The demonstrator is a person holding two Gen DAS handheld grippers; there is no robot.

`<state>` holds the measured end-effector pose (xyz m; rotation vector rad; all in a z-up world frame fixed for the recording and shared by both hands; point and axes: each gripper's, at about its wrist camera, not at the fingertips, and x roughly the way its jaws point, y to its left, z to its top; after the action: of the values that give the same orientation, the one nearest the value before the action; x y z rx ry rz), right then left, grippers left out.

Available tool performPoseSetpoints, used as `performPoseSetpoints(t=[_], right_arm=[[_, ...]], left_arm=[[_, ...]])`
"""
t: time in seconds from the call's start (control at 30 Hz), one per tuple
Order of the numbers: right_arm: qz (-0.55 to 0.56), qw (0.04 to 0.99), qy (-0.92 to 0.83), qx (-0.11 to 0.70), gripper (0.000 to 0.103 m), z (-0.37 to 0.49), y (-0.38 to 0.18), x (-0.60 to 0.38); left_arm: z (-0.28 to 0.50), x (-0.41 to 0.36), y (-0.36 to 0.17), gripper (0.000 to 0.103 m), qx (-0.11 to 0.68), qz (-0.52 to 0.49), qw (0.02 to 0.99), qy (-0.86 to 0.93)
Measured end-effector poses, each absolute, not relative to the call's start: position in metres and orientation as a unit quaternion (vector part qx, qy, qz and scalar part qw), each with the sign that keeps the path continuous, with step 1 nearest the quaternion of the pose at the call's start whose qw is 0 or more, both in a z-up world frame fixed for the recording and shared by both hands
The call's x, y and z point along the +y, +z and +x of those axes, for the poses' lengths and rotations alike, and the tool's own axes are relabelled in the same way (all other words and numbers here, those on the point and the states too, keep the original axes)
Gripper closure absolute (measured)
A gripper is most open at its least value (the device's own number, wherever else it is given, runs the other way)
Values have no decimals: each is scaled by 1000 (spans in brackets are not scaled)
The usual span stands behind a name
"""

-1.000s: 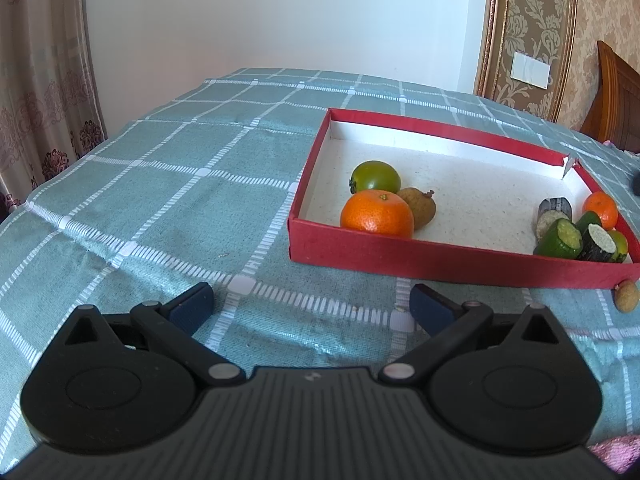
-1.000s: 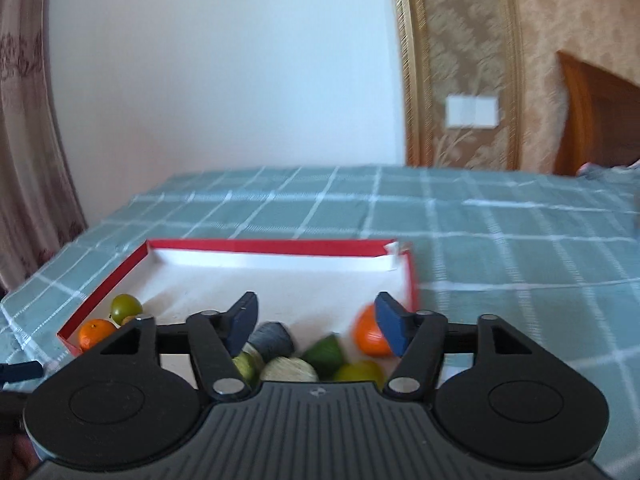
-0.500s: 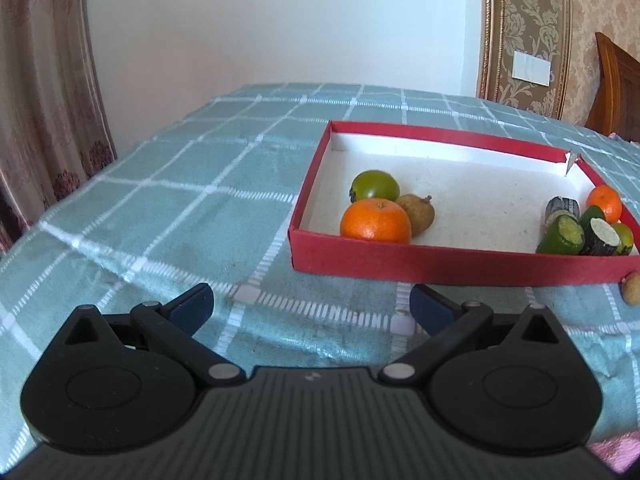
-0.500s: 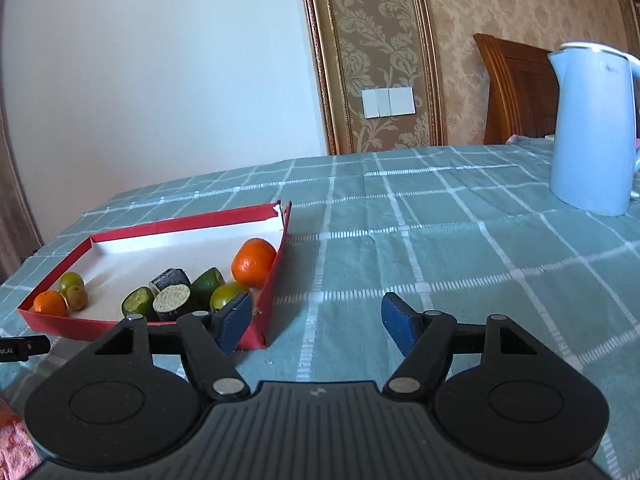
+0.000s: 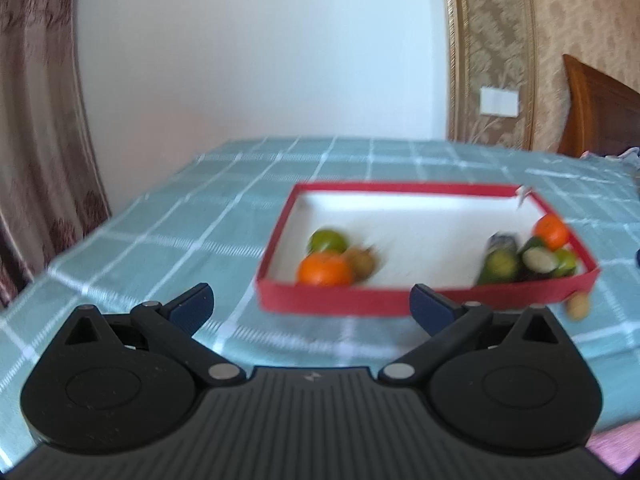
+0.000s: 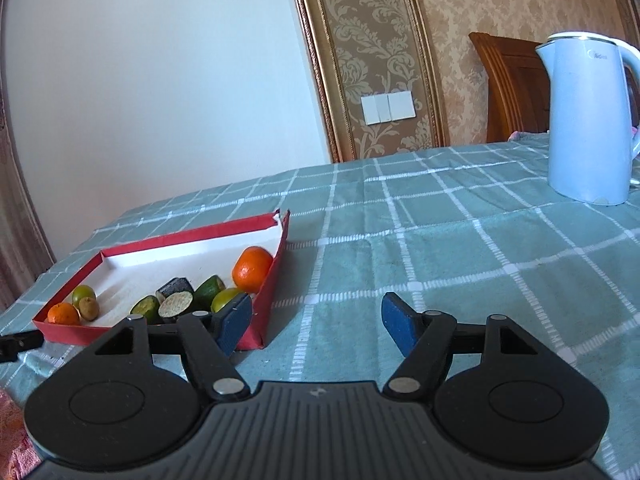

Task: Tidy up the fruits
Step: 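Withdraw the right gripper from the tray, then move the left gripper to the small brown fruit and close on it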

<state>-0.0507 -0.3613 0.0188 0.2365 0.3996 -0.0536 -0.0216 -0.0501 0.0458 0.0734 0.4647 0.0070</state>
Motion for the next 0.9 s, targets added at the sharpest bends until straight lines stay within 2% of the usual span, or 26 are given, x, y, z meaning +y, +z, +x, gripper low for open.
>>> performPoseSetpoints(t=[0.07,0.1,0.17,0.23,0.3,0.47,0.6,0.83,0.9], right_arm=[[120,973,-29,193,32,-53,21,-366],[122,973,-29,191,32,-55,22,-369],[125,974,-33,186,32,-59,24,-375],[125,975,-38,181,32,-62,26,-383],[126,975,-46,177,32,-65,27,-391],[140,972,-65,178,32,-65,20,-415],[167,967,-65,182,32,-63,11,-427],[179,966,-49,181,32,-63,8,-429],[186,966,-46,177,32,-65,8,-431]], left_arm=[[-29,-68,55,3,213,48,976,-4],[-32,-77,58,11,206,54,977,-9],[-36,-95,62,18,206,60,976,-34],[-37,-110,64,35,213,56,974,-50],[-35,-123,63,60,226,53,971,-64],[-32,-159,54,87,249,65,961,-97],[-31,-181,44,94,258,71,956,-120],[-27,-202,29,91,275,46,944,-175],[-27,-206,26,74,275,47,945,-173]])
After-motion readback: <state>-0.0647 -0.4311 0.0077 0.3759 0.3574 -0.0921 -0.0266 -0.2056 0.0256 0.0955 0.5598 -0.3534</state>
